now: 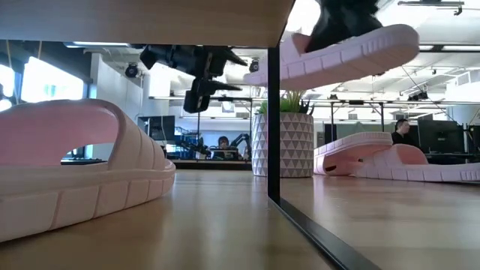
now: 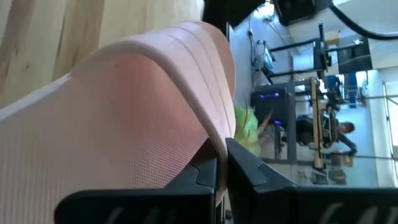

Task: Pick and place slides into the shelf
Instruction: Put the pink slide under the shelf

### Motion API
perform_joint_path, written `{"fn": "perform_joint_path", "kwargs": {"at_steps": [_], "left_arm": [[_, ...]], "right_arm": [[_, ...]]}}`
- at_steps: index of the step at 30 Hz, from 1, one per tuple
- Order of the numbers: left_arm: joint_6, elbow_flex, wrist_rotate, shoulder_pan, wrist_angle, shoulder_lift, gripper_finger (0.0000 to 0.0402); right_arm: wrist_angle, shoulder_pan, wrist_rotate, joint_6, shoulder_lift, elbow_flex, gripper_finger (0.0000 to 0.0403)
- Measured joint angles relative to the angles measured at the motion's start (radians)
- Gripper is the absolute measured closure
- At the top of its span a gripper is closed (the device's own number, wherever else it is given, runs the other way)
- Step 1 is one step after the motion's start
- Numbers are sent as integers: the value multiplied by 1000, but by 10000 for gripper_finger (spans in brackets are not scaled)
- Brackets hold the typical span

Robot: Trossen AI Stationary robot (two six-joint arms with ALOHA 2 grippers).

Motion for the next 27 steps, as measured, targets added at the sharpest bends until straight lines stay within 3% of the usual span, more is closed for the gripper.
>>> {"fn": "perform_joint_path", "kwargs": {"at_steps": [8, 20, 27], "left_arm": [[-26, 0, 18, 2, -10, 0, 213], [-32, 0, 18, 1, -19, 0, 213], [-4, 0, 141, 1, -65, 0, 213]], "right_arm": [[122, -35, -8, -144, 0, -1, 403], [190, -48, -97, -195, 0, -1, 403], [198, -49, -118, -230, 0, -1, 403]]}}
